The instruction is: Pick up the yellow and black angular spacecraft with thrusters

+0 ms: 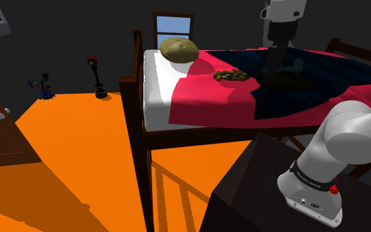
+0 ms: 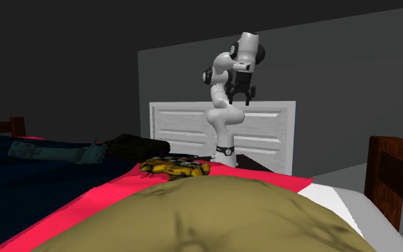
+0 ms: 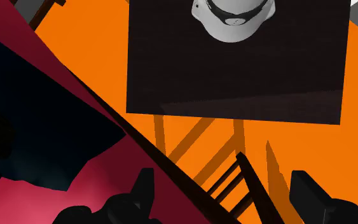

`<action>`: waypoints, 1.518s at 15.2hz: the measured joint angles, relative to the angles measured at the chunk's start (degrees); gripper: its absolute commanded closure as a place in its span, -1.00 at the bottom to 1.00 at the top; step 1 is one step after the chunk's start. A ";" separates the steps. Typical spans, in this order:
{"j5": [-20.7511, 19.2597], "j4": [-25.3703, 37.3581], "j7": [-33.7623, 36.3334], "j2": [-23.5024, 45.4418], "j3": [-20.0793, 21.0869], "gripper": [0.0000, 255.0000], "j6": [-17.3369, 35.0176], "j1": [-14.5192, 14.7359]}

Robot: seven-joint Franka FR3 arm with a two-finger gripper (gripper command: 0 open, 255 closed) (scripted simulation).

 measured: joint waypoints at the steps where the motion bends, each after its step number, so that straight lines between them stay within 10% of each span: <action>1: 0.00 0.00 0.00 0.00 0.00 -1.00 0.00 0.00; 23: -1.97 17.56 -9.99 36.39 -16.87 -1.00 24.71 -6.88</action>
